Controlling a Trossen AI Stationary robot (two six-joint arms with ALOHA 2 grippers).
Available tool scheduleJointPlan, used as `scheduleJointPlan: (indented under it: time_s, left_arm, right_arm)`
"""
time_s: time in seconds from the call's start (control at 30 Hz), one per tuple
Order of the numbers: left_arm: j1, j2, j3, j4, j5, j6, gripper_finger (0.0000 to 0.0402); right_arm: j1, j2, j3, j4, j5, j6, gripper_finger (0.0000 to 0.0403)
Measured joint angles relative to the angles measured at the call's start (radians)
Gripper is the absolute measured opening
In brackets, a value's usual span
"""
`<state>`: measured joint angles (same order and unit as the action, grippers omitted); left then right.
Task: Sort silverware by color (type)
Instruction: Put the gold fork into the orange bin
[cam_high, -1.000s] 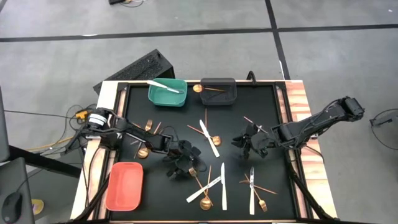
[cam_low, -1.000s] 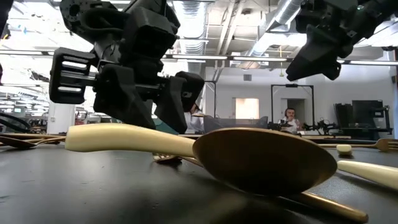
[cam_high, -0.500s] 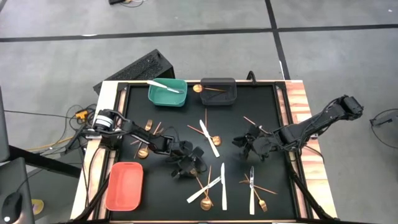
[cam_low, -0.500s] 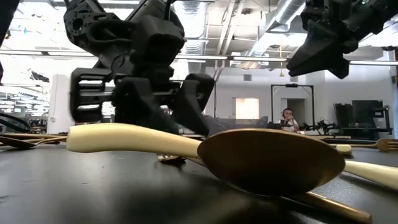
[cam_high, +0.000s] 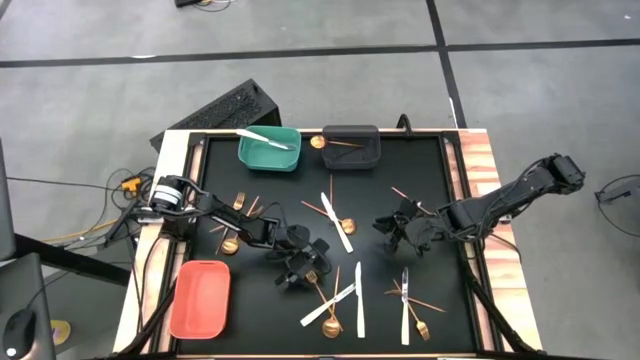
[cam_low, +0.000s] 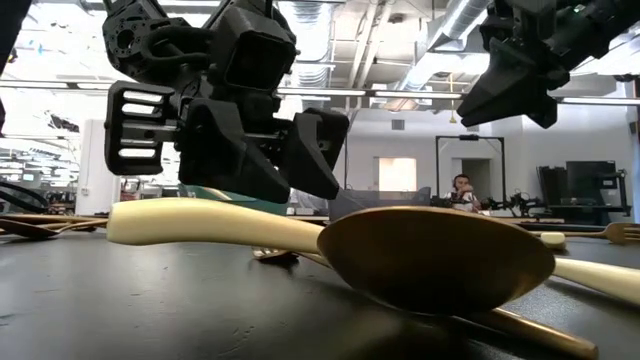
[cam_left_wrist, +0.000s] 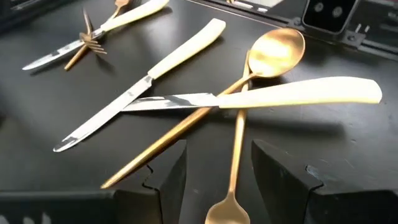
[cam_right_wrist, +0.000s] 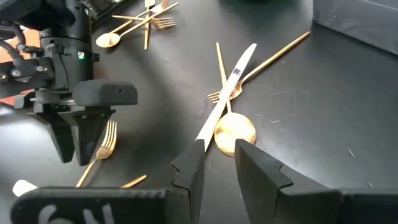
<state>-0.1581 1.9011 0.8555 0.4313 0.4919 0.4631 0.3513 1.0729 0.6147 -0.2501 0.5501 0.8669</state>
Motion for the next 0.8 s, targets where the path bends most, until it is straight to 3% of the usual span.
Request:
scheduleJointPlan:
  time_s: [0.5,0.8]
  left_arm:
    - [-0.031,0.0,0.0,-0.013,-0.062,-0.059,0.0167]
    - [-0.062,0.062,0.0,0.024,-0.151,-0.084,0.0165]
  right_arm:
    - [-0.005,0.0,0.0,-0.001,-0.002,-0.037,0.0117]
    - [0.041,0.0,0.0,0.006,0.014,-0.029,0.0117]
